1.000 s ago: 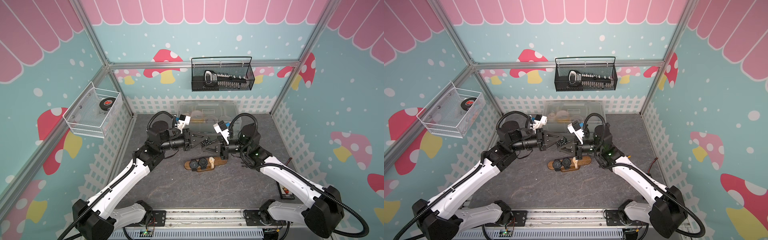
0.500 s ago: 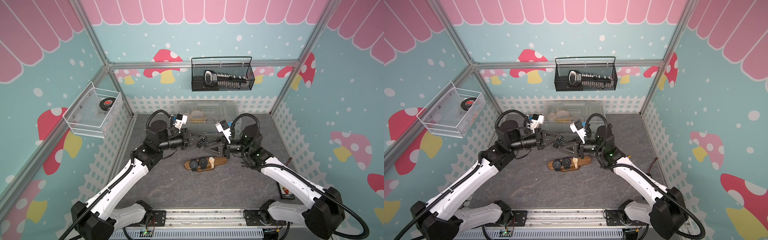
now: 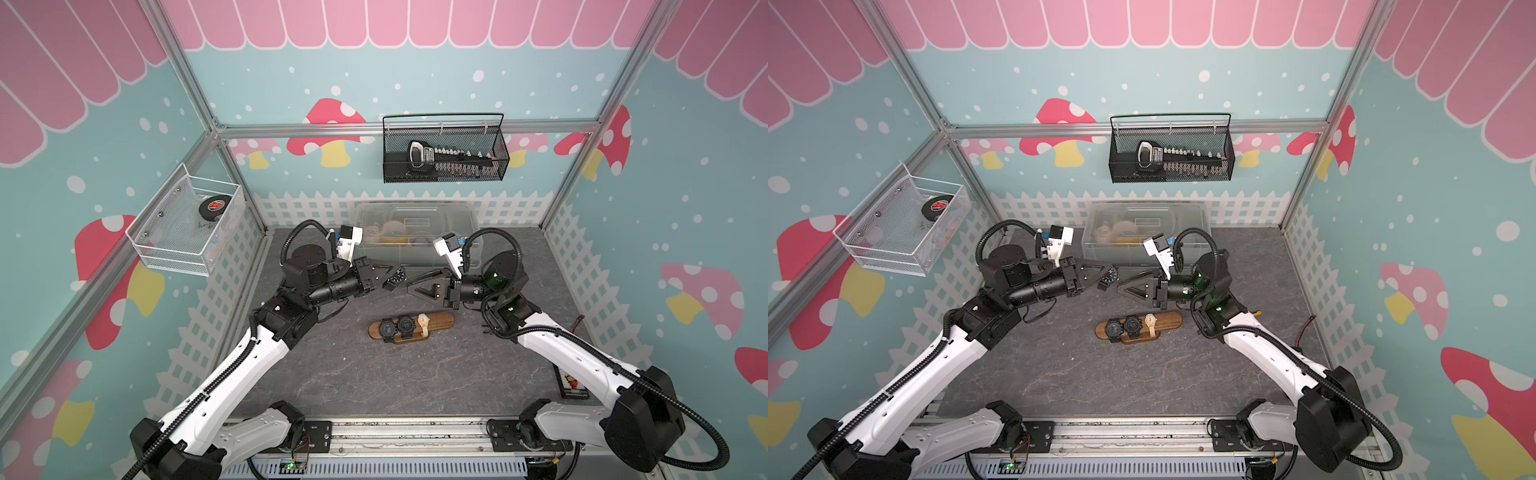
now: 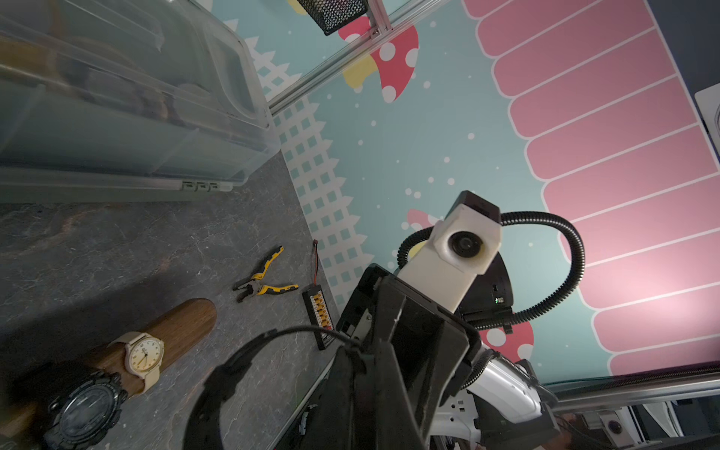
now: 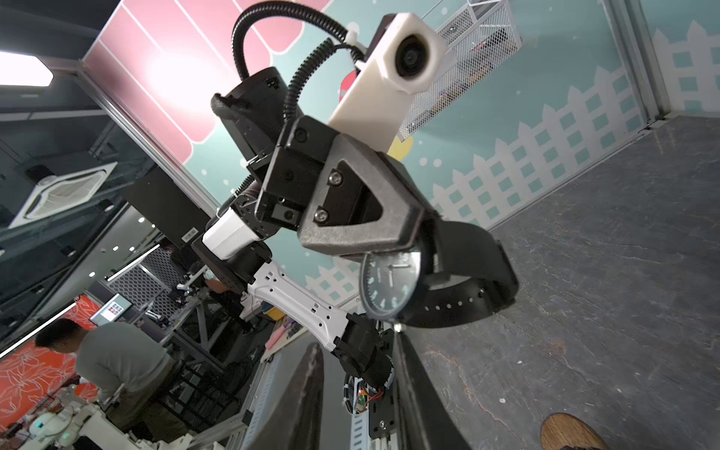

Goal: Place watch on stand
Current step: Pick up the watch at the center of the board.

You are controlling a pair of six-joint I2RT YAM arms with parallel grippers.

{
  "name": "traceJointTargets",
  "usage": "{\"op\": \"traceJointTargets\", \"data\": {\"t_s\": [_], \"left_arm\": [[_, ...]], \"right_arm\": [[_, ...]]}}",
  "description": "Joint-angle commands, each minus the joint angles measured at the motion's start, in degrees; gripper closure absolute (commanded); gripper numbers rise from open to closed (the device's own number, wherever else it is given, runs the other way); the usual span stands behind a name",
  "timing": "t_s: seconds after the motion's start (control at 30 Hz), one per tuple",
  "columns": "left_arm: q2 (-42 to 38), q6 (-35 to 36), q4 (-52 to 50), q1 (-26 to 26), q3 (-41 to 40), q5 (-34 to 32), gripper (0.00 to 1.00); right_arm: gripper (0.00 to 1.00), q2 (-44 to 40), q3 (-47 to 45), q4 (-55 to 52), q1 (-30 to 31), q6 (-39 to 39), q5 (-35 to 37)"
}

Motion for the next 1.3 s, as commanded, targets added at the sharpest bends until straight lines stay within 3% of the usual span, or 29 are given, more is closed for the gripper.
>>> {"op": "traceJointTargets", "data": {"t_s": [0.0,0.17,0.57,0.73,1.0,1.07,1.17,1.27], "left_arm": [[-1.2,0.6,2.9,-0.2,-1.0,-2.0,1.00],[-0.6,0.8,3.2,-1.0,-1.1,-2.3,1.00],[0.3,2.9,3.4,-2.7,-0.3,-4.9,1.00],[1.1,3.4,3.4,-3.4,0.2,-5.6,1.00],[0.8,5.2,2.3,-3.7,0.2,-7.3,1.00],[0.8,5.3,2.2,-3.7,0.0,-7.3,0.90],[0.6,5.8,1.2,-3.7,-0.1,-7.3,0.67],[-0.4,7.3,-2.3,-3.7,0.3,-8.9,0.56]], "right_arm": [[0.67,1.4,-0.1,6.3,-0.2,5.3,1.1],[0.59,2.0,0.9,6.8,-0.2,6.1,2.2],[0.61,4.8,1.4,17.9,0.0,16.0,2.3],[0.68,5.5,2.2,17.3,0.2,15.7,2.3],[0.94,5.3,1.7,17.1,0.2,15.5,2.4],[0.97,5.1,1.6,17.0,0.3,15.5,2.4],[1.00,5.6,1.5,16.5,0.1,15.2,1.6],[1.00,5.8,1.1,14.7,-1.1,15.2,0.0]]}}
